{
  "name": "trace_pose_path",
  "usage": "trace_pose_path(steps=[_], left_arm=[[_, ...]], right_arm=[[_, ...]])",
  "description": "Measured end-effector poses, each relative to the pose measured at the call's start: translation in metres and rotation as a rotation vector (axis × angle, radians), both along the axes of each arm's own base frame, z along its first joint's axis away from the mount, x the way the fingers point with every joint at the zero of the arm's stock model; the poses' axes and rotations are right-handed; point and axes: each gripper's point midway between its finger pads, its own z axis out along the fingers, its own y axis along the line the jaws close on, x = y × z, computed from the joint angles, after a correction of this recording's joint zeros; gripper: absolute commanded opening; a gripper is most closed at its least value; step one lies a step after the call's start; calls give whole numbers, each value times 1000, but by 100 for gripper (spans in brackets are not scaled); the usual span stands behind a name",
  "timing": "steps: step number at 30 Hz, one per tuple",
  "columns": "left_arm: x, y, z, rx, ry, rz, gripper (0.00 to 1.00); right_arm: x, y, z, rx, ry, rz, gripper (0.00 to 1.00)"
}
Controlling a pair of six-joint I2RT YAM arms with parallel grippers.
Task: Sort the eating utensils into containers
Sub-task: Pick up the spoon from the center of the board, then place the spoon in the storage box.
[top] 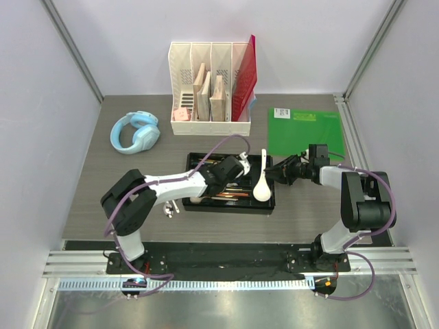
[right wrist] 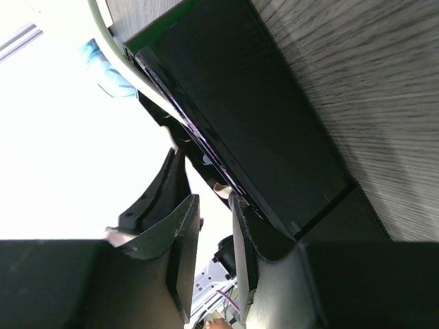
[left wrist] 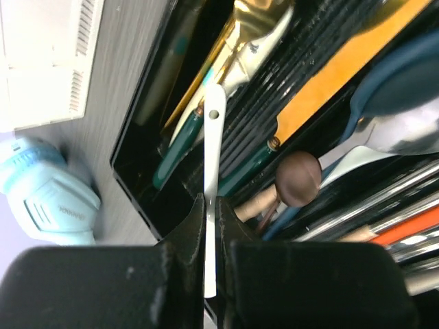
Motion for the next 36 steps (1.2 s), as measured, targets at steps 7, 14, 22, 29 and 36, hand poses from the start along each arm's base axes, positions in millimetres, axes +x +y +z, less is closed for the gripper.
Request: trace_pose_path(steps=[7,14,22,29,36], left_arm=[[7,1,-17,84,-24,-159,0],[12,-16,-21,53,-26,-229,0],[8,-19,-28,42,0,-242,0],[0,-14,-36,37,39,-222,0],[-4,-8,-40,35,63,-180,13]], right_arm=[[0,-1,0,-5,5,-9,32],[-1,-2,0,-10,11,-26,32],[-5,-3,-1,-11,18,-36,32],[-6,-2,0,-8,5,-42,32],[-8,-2,0,-4,0,-46,32]])
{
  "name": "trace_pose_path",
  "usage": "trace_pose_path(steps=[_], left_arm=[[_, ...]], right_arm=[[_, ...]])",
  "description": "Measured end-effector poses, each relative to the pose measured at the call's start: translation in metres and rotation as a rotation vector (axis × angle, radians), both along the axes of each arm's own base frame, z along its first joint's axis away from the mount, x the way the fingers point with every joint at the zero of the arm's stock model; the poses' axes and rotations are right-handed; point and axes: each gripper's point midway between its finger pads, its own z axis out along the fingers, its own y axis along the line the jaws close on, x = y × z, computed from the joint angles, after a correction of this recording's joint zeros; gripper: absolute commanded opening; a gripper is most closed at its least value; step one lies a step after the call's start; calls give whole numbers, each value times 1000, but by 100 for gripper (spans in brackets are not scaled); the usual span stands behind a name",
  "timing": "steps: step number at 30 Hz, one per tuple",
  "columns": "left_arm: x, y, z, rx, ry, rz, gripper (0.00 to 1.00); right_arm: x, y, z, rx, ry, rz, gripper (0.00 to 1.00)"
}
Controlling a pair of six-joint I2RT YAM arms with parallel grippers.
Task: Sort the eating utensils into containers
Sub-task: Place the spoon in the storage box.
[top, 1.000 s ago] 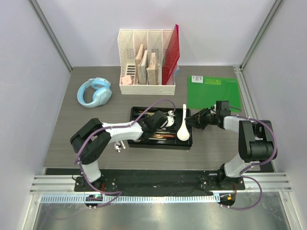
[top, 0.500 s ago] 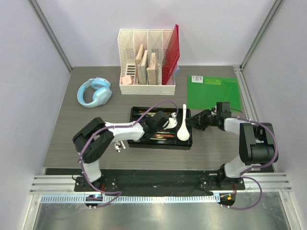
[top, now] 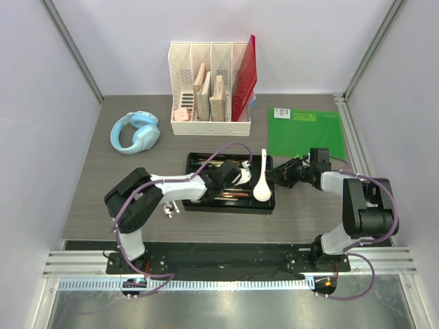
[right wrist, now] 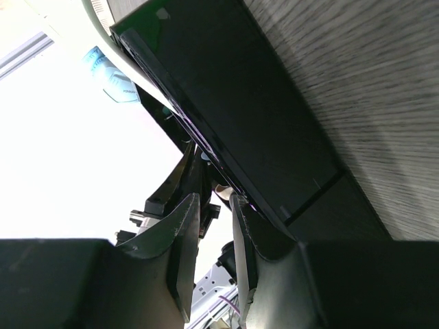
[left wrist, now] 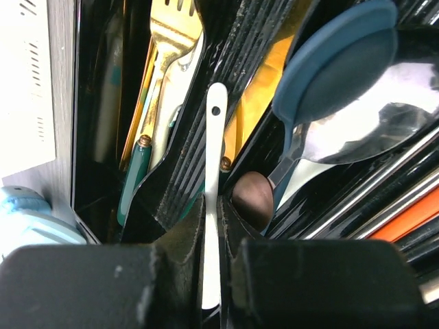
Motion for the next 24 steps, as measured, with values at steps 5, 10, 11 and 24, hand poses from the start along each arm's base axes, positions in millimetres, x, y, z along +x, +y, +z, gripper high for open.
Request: trace_pose_path(steps=[5,10,11,24], left_arm=[[0,2,0,-2,-4,20,20],[0,4,0,-15,-4,42,17],[0,4,0,-14,-3,43,17],[-12,6,4,-59,28,25,0]], right_arm=[[-1,0,0,0,0,0,32],[-1,0,0,1,-4,1,32],[-1,0,0,2,-4,1,32],[-9,0,0,0,-8,-4,33]])
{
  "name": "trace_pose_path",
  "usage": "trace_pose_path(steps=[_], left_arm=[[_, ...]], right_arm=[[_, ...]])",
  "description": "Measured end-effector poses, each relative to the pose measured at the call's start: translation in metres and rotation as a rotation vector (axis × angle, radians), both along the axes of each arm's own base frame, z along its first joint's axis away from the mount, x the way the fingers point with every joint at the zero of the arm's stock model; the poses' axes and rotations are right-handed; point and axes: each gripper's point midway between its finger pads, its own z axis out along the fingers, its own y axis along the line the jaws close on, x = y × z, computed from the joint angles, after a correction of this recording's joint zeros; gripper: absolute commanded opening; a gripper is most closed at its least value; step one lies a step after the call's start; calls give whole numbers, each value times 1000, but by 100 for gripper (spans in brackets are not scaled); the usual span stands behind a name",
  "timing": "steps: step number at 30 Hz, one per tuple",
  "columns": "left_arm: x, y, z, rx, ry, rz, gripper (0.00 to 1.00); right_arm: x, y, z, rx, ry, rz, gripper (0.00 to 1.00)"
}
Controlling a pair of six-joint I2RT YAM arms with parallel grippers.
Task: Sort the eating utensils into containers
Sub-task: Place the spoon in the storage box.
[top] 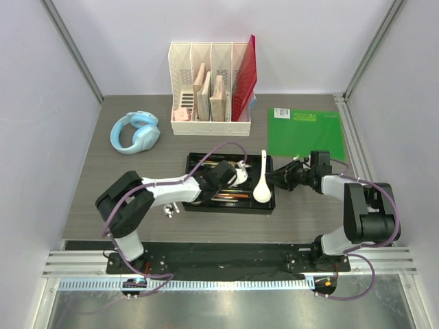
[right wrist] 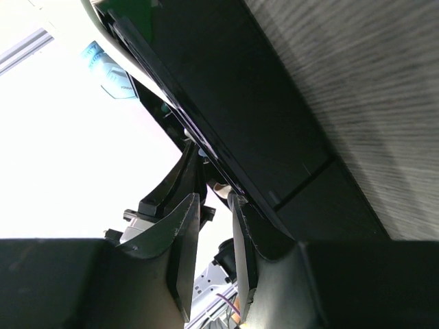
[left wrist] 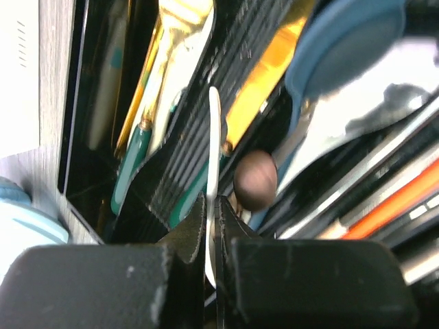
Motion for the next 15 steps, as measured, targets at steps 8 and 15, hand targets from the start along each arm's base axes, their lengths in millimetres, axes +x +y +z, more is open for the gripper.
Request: trace_pose_path(steps=[8,15], left_arm=[[-17,15,3,2,43,-19,5],[-25,13,12,-55,67,-13,18]], right_arm=[[-3,0,0,-2,-1,-6,32],[-4,-4,0,-28,-9,-30,32]])
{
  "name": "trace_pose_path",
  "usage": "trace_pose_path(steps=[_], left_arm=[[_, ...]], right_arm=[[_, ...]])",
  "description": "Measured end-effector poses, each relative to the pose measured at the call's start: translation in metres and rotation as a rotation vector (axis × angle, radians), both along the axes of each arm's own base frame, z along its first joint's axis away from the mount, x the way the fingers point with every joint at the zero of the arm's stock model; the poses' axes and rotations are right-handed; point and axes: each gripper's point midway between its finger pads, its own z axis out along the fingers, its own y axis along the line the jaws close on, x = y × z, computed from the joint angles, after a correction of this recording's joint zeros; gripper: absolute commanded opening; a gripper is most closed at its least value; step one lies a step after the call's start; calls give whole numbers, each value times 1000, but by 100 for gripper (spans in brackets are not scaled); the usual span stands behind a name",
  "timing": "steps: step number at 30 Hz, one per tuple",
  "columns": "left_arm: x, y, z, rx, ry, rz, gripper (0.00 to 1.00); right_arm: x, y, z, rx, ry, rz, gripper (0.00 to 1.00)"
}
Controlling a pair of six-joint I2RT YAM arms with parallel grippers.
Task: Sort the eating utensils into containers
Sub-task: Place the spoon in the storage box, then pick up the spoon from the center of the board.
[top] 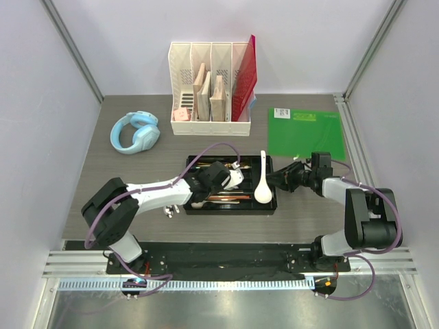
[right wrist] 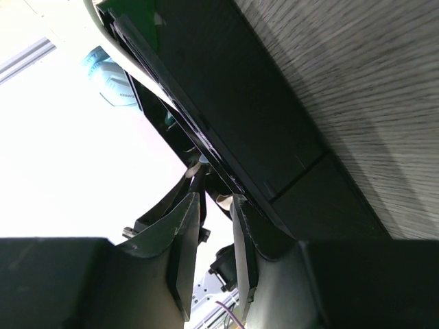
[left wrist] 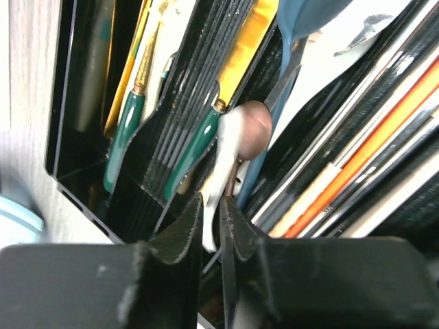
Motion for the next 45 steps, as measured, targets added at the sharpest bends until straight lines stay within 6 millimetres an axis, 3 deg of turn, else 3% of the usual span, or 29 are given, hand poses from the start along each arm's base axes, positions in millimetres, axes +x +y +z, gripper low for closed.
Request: trace_pose_path(steps=[4,7,10,21,23,25,28,32,34,37,45], left_arm=[[-1,0,6,-30,-4,29,20],[1,0,21,-66,-36,49,28],[4,1,33,-106,-62,76,29],[6,3,34,-143,-59,132,29],[8,6,35,-153,-63,161,40],[12,10,36,-176,-67,207,44],[27,32,40,-250,-47,390,43],[57,83,53,-395,-9,749,41],[63,113,51,-455,12,933,42],[52,145,37,-472,56,1134,46],[-6,168,-7,-488,233,1434,53]], right_arm=[[0,-1,1,-10,-2,-9,33],[0,-3,1,-22,-3,-19,33],[-1,-5,2,-39,-3,-31,33],[-1,-8,2,-56,-1,-46,33],[-1,-8,2,-56,-1,-45,33],[-1,-8,2,-57,0,-45,33],[-1,-8,2,-61,3,-40,33],[1,-10,3,-81,3,-33,33],[2,-10,3,-85,6,-26,33],[6,-9,2,-84,5,-12,33],[6,-2,0,-51,4,44,33]])
